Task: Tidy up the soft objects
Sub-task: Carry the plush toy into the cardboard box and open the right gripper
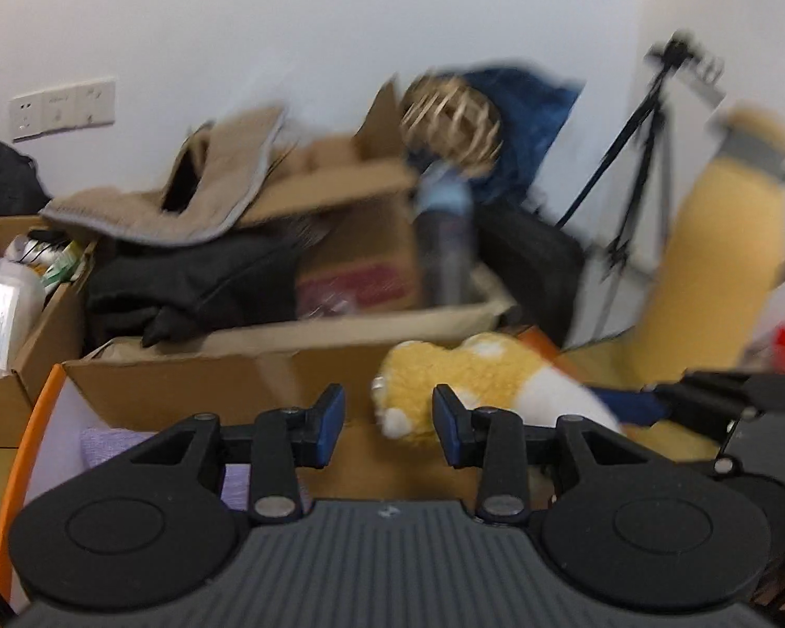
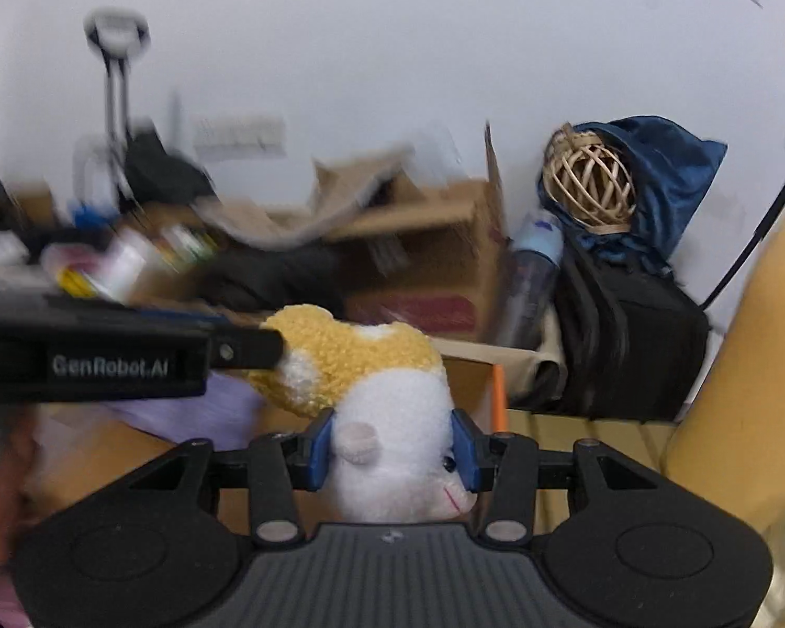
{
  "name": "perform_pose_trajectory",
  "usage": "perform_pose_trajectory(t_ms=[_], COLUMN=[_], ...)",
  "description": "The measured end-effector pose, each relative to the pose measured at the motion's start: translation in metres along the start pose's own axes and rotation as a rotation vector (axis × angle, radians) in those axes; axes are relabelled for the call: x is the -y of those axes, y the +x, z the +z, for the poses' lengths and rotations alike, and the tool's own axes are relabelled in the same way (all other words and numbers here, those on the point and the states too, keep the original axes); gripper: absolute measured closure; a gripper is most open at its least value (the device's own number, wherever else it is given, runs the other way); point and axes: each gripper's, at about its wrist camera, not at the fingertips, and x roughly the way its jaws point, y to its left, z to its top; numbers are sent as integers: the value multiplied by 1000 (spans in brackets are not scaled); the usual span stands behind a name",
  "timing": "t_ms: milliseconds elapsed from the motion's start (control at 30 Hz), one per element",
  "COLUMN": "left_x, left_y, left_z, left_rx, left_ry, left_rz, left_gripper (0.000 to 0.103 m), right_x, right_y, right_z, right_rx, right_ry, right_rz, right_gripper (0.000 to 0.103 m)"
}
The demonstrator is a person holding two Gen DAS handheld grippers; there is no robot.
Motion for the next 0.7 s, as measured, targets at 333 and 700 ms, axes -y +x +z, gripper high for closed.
perform_pose_trajectory(t_ms=[333,700], left_x=[-12,4], left_y=[-18,-198], left_z=[-1,-21], left_rx=[58,253], left_ry=[-20,85], left_rz=[98,139], left_gripper=[51,29], right_x=[-24,-3], right_y=[49,-82], right_z=[-2,11], right_rx=[-186,16], right_ry=[-174,-56], right_rz=[-94,-39], right_gripper=[48,32])
